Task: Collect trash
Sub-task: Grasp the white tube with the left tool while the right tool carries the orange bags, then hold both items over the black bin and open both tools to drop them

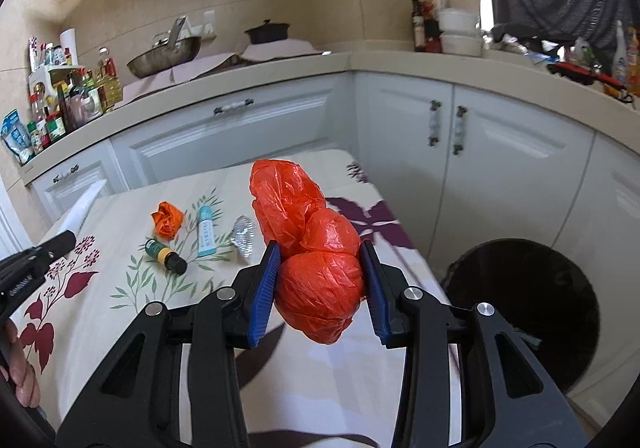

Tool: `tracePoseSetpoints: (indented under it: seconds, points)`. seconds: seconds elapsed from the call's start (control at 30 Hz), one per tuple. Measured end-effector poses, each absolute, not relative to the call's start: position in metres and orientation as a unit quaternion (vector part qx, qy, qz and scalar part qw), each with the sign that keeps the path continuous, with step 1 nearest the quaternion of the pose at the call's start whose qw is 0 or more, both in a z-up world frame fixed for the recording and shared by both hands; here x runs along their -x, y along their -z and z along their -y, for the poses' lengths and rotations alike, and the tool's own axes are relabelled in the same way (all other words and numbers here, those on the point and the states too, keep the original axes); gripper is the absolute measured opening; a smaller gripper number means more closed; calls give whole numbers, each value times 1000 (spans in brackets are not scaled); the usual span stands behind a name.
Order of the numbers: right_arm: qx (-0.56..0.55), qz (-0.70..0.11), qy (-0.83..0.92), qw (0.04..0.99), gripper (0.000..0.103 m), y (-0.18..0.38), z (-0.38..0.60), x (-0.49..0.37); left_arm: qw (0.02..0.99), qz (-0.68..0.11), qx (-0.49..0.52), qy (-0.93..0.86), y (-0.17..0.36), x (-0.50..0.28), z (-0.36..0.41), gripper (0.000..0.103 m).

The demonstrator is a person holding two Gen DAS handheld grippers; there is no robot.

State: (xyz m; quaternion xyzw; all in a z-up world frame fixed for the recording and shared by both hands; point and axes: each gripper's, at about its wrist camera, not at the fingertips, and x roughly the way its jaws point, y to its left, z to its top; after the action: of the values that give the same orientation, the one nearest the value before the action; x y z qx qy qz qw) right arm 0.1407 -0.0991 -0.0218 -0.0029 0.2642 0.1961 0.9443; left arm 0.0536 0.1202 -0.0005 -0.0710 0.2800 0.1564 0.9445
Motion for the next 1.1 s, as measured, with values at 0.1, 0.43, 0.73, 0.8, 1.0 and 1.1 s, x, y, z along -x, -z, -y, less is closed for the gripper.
tracePoseSetpoints:
  seconds: [0.1,0.43,0.73,0.8,1.0,1.1]
  points:
    - [3,-255,-181,950,39,17,114,-134,949,-276,68,-139,-4,-53,-106,9]
    - [-15,-234,-120,965,39,6,175,-117,962,-259,47,-69,-15,-59,-46,9]
    - [-23,-225,-65,972,39,7,222,-111,967,-254,28,-7,-15,-75,15,10]
    - [-25,-225,-55,972,39,8,232,-111,966,-256,25,5,-14,-80,27,10]
    - [-34,-226,-27,973,39,13,260,-112,965,-258,16,35,-9,-92,58,10]
    - [-37,-229,-17,973,39,15,269,-113,965,-259,9,49,-7,-98,75,10]
